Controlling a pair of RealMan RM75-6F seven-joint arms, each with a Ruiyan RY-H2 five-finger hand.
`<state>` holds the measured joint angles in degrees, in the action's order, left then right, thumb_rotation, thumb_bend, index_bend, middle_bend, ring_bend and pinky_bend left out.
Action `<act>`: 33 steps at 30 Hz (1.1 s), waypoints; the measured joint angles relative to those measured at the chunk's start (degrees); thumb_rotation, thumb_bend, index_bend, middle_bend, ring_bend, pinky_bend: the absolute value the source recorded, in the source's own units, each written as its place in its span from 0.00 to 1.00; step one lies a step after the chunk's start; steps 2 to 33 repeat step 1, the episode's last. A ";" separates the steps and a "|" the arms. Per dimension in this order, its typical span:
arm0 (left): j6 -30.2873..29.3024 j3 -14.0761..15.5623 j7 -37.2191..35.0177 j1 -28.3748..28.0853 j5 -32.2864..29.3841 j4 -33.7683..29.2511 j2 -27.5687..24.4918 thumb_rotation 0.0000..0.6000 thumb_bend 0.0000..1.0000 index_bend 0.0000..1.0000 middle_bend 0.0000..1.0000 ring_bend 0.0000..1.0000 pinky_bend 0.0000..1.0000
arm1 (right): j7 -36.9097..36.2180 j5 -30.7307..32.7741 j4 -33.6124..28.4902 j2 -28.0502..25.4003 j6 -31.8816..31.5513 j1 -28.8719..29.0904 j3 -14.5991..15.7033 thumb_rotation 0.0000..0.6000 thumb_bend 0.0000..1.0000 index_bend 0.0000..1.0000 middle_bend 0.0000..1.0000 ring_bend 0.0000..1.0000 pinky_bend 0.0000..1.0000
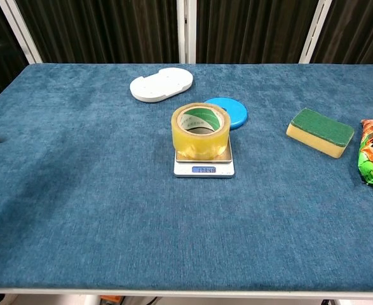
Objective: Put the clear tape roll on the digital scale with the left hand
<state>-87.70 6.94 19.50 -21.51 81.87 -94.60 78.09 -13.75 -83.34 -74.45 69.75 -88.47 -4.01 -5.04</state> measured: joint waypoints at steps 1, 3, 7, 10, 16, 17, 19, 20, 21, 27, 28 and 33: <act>-1.23 1.09 -0.37 1.64 0.76 1.01 -0.65 1.00 0.16 0.00 0.00 0.00 0.04 | 0.45 -0.22 -0.26 0.04 -0.12 0.01 0.13 1.00 0.13 0.00 0.00 0.00 0.00; -1.23 1.09 -0.37 1.64 0.76 1.01 -0.65 1.00 0.16 0.00 0.00 0.00 0.04 | 0.45 -0.22 -0.26 0.04 -0.12 0.01 0.13 1.00 0.13 0.00 0.00 0.00 0.00; -1.23 1.09 -0.37 1.64 0.76 1.01 -0.65 1.00 0.16 0.00 0.00 0.00 0.04 | 0.45 -0.22 -0.26 0.04 -0.12 0.01 0.13 1.00 0.13 0.00 0.00 0.00 0.00; -1.23 1.09 -0.37 1.64 0.76 1.01 -0.65 1.00 0.16 0.00 0.00 0.00 0.04 | 0.45 -0.22 -0.26 0.04 -0.12 0.01 0.13 1.00 0.13 0.00 0.00 0.00 0.00; -1.23 1.09 -0.37 1.64 0.76 1.01 -0.65 1.00 0.16 0.00 0.00 0.00 0.04 | 0.45 -0.22 -0.26 0.04 -0.12 0.01 0.13 1.00 0.13 0.00 0.00 0.00 0.00; -1.23 1.09 -0.37 1.64 0.76 1.01 -0.65 1.00 0.16 0.00 0.00 0.00 0.04 | 0.45 -0.22 -0.26 0.04 -0.12 0.01 0.13 1.00 0.13 0.00 0.00 0.00 0.00; -1.23 1.09 -0.37 1.64 0.76 1.01 -0.65 1.00 0.16 0.00 0.00 0.00 0.04 | 0.45 -0.22 -0.26 0.04 -0.12 0.01 0.13 1.00 0.13 0.00 0.00 0.00 0.00; -1.23 1.09 -0.37 1.64 0.76 1.01 -0.65 1.00 0.16 0.00 0.00 0.00 0.04 | 0.45 -0.22 -0.26 0.04 -0.12 0.01 0.13 1.00 0.13 0.00 0.00 0.00 0.00; -1.23 1.09 -0.37 1.64 0.76 1.01 -0.65 1.00 0.16 0.00 0.00 0.00 0.04 | 0.45 -0.22 -0.26 0.04 -0.12 0.01 0.13 1.00 0.13 0.00 0.00 0.00 0.00; -1.23 1.09 -0.37 1.64 0.76 1.01 -0.65 1.00 0.16 0.00 0.00 0.00 0.04 | 0.45 -0.22 -0.26 0.04 -0.12 0.01 0.13 1.00 0.13 0.00 0.00 0.00 0.00; -1.23 1.09 -0.37 1.64 0.76 1.01 -0.65 1.00 0.16 0.00 0.00 0.00 0.04 | 0.45 -0.22 -0.26 0.04 -0.12 0.01 0.13 1.00 0.13 0.00 0.00 0.00 0.00; -1.23 1.09 -0.37 1.64 0.76 1.01 -0.65 1.00 0.16 0.00 0.00 0.00 0.04 | 0.45 -0.22 -0.26 0.04 -0.12 0.01 0.13 1.00 0.13 0.00 0.00 0.00 0.00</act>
